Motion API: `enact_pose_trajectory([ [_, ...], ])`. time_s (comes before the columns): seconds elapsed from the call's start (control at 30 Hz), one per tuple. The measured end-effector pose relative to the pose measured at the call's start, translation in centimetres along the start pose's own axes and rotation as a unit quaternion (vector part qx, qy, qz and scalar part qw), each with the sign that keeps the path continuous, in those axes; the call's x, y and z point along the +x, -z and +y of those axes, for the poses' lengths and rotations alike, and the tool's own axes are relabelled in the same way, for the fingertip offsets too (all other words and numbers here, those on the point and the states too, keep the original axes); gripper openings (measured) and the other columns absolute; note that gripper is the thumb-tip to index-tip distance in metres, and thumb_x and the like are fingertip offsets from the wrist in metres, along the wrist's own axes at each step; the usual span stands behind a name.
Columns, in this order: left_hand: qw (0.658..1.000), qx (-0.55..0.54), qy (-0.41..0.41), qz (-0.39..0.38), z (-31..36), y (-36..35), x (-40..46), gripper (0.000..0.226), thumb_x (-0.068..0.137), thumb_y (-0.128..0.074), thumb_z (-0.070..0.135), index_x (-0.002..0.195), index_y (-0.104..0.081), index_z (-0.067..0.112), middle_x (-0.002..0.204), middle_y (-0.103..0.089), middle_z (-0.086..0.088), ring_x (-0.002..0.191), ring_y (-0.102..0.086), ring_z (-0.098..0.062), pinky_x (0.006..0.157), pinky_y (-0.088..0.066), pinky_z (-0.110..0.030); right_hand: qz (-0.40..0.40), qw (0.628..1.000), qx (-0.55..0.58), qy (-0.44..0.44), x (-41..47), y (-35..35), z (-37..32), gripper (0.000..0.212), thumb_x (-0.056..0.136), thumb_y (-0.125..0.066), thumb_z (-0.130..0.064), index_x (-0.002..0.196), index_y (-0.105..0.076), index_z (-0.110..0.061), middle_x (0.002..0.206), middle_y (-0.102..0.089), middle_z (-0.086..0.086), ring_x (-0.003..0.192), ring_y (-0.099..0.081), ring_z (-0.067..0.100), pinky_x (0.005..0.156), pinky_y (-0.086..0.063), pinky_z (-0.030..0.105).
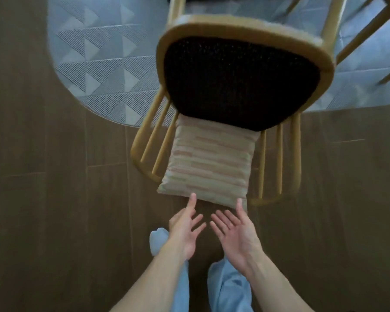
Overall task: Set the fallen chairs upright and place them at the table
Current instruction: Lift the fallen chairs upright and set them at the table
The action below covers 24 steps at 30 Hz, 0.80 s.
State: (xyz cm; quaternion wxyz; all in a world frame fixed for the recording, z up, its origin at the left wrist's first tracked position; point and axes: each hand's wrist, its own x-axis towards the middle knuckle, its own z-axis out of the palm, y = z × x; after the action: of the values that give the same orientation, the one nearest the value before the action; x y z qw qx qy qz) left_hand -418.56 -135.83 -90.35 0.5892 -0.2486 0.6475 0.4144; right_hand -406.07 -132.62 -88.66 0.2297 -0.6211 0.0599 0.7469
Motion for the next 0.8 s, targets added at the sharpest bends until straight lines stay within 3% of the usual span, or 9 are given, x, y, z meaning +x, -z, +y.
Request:
enact_pose_trajectory([
  [0.2,0.997,0.078,-0.013,0.001,-5.0,0.7,13.3,0.098,0.078,-0.078,0.04,0.153,-0.03,0.0,0.145,-0.049,-0.022,0.128,-0.055,-0.033,0.107,-0.048,-0.048,0.025,1.0,0.001,-0.01,11.7,6.3,3.5,0.1,0.082,-0.065,-0.054,0.161,-0.02,-0.01,0.161,-0.033,0.02,0.147,-0.038,0.032,0.12,-0.034,0.044],
  [0.37,0.996,0.088,-0.023,0.005,-7.7,1.6,21.3,0.122,0.06,-0.075,0.056,0.156,-0.025,0.001,0.153,-0.042,-0.02,0.132,-0.053,-0.03,0.106,-0.049,-0.047,0.027,0.999,0.019,-0.022,19.0,9.6,5.7,0.1,0.085,-0.063,-0.055,0.161,-0.016,-0.011,0.165,-0.026,0.017,0.151,-0.031,0.03,0.123,-0.03,0.044],
  [0.47,0.997,0.063,-0.038,-0.019,-7.8,1.6,25.2,0.131,0.049,-0.077,0.064,0.156,-0.026,0.007,0.154,-0.044,-0.014,0.133,-0.052,-0.028,0.107,-0.048,-0.047,0.02,0.999,0.044,-0.015,22.3,9.8,6.1,0.108,0.075,-0.066,-0.058,0.162,-0.017,-0.015,0.166,-0.026,0.014,0.152,-0.031,0.028,0.123,-0.031,0.043],
  [0.53,0.996,0.05,-0.052,-0.045,-7.6,1.8,27.4,0.125,0.049,-0.076,0.068,0.151,-0.036,0.009,0.144,-0.057,-0.01,0.13,-0.056,-0.025,0.105,-0.049,-0.044,0.016,0.999,0.043,-0.008,24.5,9.7,6.4,0.108,0.072,-0.067,-0.058,0.162,-0.021,-0.022,0.165,-0.03,0.011,0.151,-0.032,0.027,0.123,-0.029,0.044],
  [0.63,0.996,0.017,-0.068,-0.053,-7.0,2.4,29.9,0.108,0.054,-0.074,0.071,0.141,-0.049,0.012,0.125,-0.072,-0.005,0.117,-0.068,-0.021,0.104,-0.05,-0.041,0.014,0.996,0.086,0.013,27.7,9.9,6.3,0.099,0.068,-0.074,-0.054,0.154,-0.039,-0.021,0.15,-0.054,0.006,0.139,-0.048,0.024,0.122,-0.031,0.047],
  [0.8,0.997,-0.022,-0.059,-0.039,-6.2,3.0,31.5,0.095,0.059,-0.075,0.063,0.139,-0.049,0.019,0.12,-0.075,-0.003,0.113,-0.07,-0.022,0.098,-0.055,-0.044,0.035,0.99,0.134,0.03,30.2,9.1,6.4,0.096,0.056,-0.084,-0.053,0.141,-0.052,-0.022,0.131,-0.07,0.003,0.126,-0.06,0.025,0.117,-0.038,0.051],
])
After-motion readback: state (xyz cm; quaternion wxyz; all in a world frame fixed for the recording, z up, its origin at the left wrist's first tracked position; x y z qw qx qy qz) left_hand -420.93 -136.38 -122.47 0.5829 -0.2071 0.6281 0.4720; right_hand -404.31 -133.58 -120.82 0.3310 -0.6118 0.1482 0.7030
